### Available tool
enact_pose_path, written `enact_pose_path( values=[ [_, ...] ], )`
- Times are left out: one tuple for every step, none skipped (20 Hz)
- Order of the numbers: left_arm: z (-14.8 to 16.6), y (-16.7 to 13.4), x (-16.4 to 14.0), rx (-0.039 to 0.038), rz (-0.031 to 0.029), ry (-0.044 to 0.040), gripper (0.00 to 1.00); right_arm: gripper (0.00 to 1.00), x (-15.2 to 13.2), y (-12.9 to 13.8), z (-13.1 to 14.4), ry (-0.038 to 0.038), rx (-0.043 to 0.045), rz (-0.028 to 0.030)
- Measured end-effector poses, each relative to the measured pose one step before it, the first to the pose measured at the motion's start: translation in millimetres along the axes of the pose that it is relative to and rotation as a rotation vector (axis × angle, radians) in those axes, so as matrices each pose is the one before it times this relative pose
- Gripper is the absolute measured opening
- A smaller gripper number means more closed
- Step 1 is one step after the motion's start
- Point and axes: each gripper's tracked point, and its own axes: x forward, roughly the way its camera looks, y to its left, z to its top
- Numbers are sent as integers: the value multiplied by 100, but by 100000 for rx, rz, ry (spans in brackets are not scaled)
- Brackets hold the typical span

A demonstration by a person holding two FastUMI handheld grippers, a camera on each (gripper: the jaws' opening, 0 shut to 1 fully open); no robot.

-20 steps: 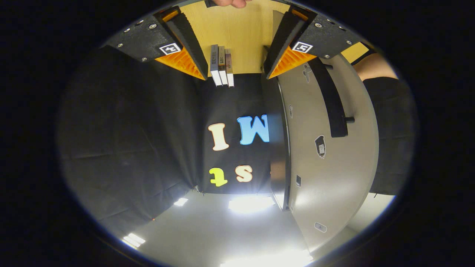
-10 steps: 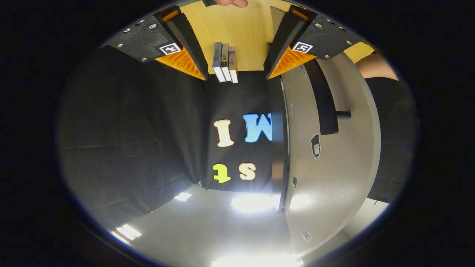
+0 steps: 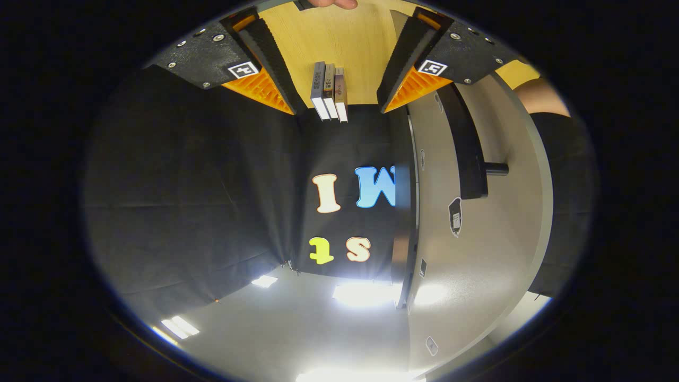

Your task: Open the cabinet door with the right hand, grasp the bottle in the cabinet with the left hand and place it on the coaster, then close the cabinet door with the right hand.

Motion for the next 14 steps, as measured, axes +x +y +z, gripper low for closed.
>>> enact_pose_path(
  values=[
    [268, 217, -407, 238, 1107, -308, 71, 93, 45, -154, -177, 237, -439, 158],
    [398, 213, -685, -451, 313, -925, 71, 93, 225, 45, -179, 369, 449, 340],
    [500, 355, -746, 58, 558, -816, 71, 93, 141, -79, -107, 566, 1037, 328],
    [442, 417, -1186, 205, 813, -1140, 71, 93, 128, 13, -226, 434, 968, 811],
    [460, 216, -1110, 290, 260, -681, 71, 93, 114, 13, -125, 467, 411, 791],
    [414, 261, -1180, 199, 127, -783, 77, 93, 207, 18, -118, 237, -74, 1085],
    [596, 75, -1034, -183, 370, -799, 77, 93, 170, 69, -66, -15, -219, 1376],
    [341, 159, -866, -223, 743, -659, 77, 93, 218, 174, -157, 141, -21, 1611],
    [510, 306, -1095, -485, 879, -815, 77, 93, 135, 166, -76, 37, -54, 1746],
    [270, 161, -1001, -636, 904, -121, 71, 93, 178, 220, -130, 119, -316, 1907],
    [215, 355, -976, -279, 1513, 535, 77, 93, 66, 3, -136, 207, -572, 1643],
    [257, 534, -1050, 249, 1781, 392, 65, 93, 155, -20, -258, 267, -473, 1439],
    [419, 417, -1158, -125, 1043, -341, 77, 93, 106, -20, -280, 648, -20, 1341],
    [336, 511, -1357, -21, 1268, -380, 65, 93, 291, 46, -425, 1127, 455, 1322]
  ],
)
